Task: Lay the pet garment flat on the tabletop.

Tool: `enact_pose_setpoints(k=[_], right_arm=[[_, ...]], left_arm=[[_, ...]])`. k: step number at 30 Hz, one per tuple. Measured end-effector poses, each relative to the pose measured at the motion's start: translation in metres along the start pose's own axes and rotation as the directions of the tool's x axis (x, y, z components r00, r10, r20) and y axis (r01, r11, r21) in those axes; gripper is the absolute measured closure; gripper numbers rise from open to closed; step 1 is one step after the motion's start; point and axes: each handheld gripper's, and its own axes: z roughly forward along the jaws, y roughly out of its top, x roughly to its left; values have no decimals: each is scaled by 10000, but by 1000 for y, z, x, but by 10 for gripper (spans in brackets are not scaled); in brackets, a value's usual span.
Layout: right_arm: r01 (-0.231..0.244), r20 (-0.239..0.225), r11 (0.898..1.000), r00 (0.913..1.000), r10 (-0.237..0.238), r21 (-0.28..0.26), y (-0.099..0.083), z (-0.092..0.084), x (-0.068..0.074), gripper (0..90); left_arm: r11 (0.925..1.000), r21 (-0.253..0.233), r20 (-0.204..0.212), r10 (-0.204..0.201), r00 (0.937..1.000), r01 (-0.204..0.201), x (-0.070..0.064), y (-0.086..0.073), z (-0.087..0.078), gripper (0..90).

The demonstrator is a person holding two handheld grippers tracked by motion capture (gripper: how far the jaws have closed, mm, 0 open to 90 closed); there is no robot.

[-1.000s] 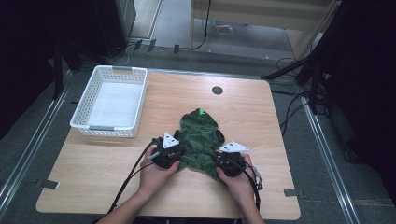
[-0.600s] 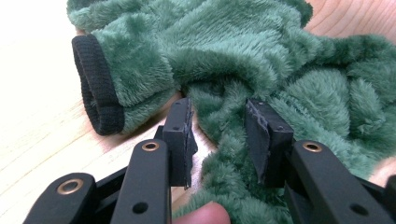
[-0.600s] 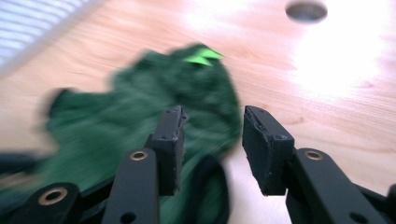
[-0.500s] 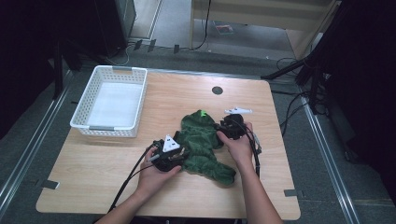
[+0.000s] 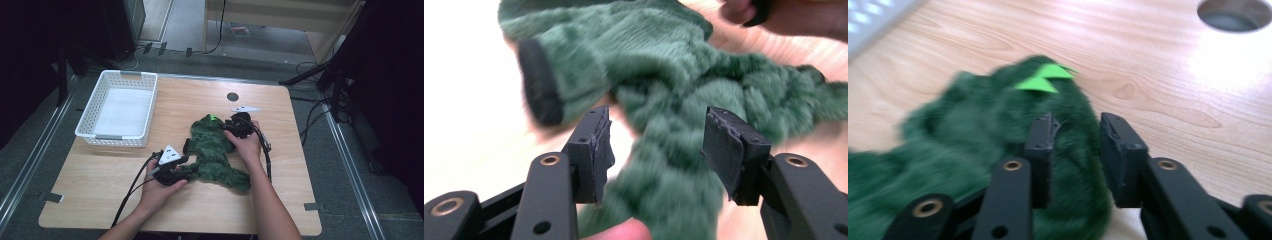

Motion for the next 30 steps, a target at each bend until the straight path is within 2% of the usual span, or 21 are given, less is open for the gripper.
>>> enact_pose_setpoints(k=[1, 2, 3, 4, 6, 10, 12, 15, 17, 20, 22, 24, 27, 30], right_arm=[[147, 33, 9998, 9999, -146, -163, -1, -8, 2, 587], [147, 33, 9998, 9999, -146, -163, -1, -8, 2, 587], [337, 96, 9979, 9994, -333, -553, -6, -26, 5, 555], [337, 96, 9979, 9994, -333, -553, -6, -26, 5, 555], [385, 163, 9949, 9992, -371, -931, -13, -48, 8, 497], [191, 123, 9895, 9998, -175, -1433, -35, -83, 7, 432], [68, 282, 9870, 9996, -23, -1609, -49, -100, 5, 413], [-100, 499, 9828, 9986, 195, -1842, -72, -125, 0, 368], [-185, 746, 9799, 9966, 340, -1988, -87, -139, -4, 347], [-417, 1322, 9761, 9887, 711, -2134, -109, -159, -10, 274], [-884, 1296, 9712, 9844, 1191, -2212, -123, -171, -15, 211], [-936, 1607, 9707, 9783, 1309, -2213, -135, -180, -18, 181], [-1077, 1869, 9710, 9710, 1488, -2135, -153, -193, -25, 156], [-1175, 2069, 9691, 9647, 1632, -2169, -170, -203, -29, 139]], left_arm=[[10000, -26, 55, -90, 9999, 90, 3, -3, -6, 451], [9997, -93, 168, -222, 9996, 223, 6, -6, -12, 451], [9996, -90, 245, -248, 9994, 250, 9, -9, -18, 451], [9997, -64, 190, -243, 9995, 244, 12, -11, -23, 451], [9998, -37, 7, -193, 9998, 193, 18, -18, -35, 452], [9997, 71, -266, -247, 9993, 249, 29, -27, -52, 452], [9996, 37, -348, -264, 9990, 265, 34, -31, -60, 450], [9994, -226, -466, -280, 9985, 270, 40, -36, -75, 440], [9975, -646, -618, -338, 9975, 298, 46, -39, -86, 442], [9919, -1169, -831, -598, 9947, 499, 56, -44, -103, 434], [9868, -1509, -1018, -749, 9920, 590, 63, -49, -115, 405], [9791, -1890, -1123, -976, 9889, 751, 72, -54, -127, 390], [9662, -2398, -1449, -1322, 9806, 948, 85, -60, -147, 375], [9592, -2659, -1841, -1478, 9717, 956, 96, -65, -163, 352]])
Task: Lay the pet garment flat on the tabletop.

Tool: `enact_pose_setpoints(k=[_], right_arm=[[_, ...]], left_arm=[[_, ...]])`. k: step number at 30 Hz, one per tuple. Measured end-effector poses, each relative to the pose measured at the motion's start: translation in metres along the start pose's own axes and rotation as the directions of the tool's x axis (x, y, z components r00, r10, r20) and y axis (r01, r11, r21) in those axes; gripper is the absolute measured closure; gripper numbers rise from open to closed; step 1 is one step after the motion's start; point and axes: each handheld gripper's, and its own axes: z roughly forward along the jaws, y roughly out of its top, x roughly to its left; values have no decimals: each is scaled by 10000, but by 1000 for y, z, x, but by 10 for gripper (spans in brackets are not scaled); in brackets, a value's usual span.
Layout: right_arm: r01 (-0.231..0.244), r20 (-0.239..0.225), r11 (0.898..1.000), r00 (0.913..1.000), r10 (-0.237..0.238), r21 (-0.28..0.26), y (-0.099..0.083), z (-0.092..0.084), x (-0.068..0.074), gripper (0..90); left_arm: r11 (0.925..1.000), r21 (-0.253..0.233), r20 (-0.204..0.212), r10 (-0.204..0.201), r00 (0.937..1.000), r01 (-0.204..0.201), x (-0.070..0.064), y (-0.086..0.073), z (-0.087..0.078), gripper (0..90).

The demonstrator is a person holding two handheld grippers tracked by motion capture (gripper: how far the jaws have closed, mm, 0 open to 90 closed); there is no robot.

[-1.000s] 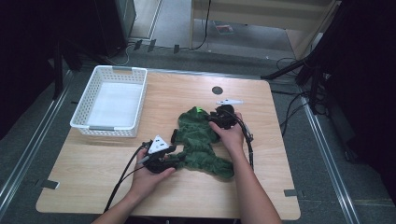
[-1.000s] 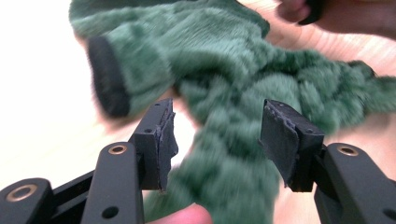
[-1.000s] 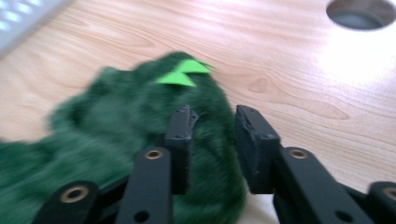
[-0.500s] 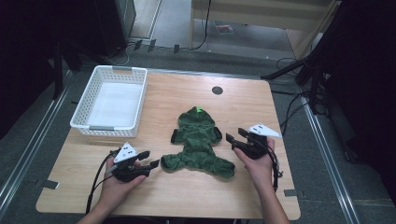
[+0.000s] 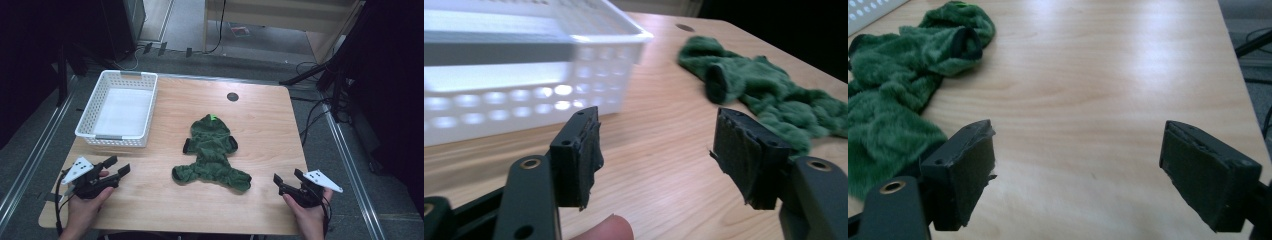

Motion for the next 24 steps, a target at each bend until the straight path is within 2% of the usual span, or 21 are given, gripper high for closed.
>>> enact_pose_setpoints(k=[3, 4, 5, 6, 7, 10, 11, 12, 14, 16, 21, 24], right_arm=[[-222, 22, 9997, 9998, 222, 70, -12, -9, -6, 111], [-261, 31, 9996, 9997, 260, 116, -18, -12, -9, 90], [-261, 31, 9996, 9997, 260, 116, -18, -12, -9, 90], [-267, 128, 9995, 9996, 264, 184, -21, -13, -10, 72], [-210, 184, 9996, 9996, 206, 206, -22, -13, -10, 46], [38, 386, 9998, 9992, -46, 207, -23, -13, -7, 12], [169, 360, 9995, 9992, -179, 282, -23, -11, -5, 4], [306, 360, 9990, 9988, -317, 321, -23, -10, -4, 0], [407, 346, 9985, 9985, -419, 353, -24, -9, -3, 0], [226, 356, 9990, 9991, -240, 380, -24, -9, -5, 0], [190, 418, 9991, 9989, -206, 391, -24, -8, -5, 0], [236, 464, 9986, 9986, -259, 484, -24, -8, -4, 0]], left_arm=[[9997, 72, -356, -245, 9991, 247, 14, 0, -9, 291], [9992, 240, -616, -291, 9977, 307, 19, 1, -11, 193], [9983, 333, -839, -453, 9954, 482, 23, 1, -12, 193], [9970, 404, -1008, -611, 9930, 654, 28, 1, -13, 151], [9969, 408, -1177, -628, 9911, 680, 32, 0, -14, 134], [9982, 496, -1381, -276, 9900, 347, 43, -2, -17, 86], [9979, 534, -1437, -290, 9892, 370, 46, -4, -17, 85], [9965, 507, -1472, -591, 9873, 672, 48, -5, -16, 85], [9943, 587, -1558, -795, 9846, 896, 50, -6, -15, 85], [9924, 746, -1663, -840, 9825, 974, 50, -7, -13, 86], [9924, 1110, -1643, -335, 9858, 522, 45, -8, -7, 86], [9904, 1338, -1754, -98, 9845, 337, 42, -9, -4, 87]])
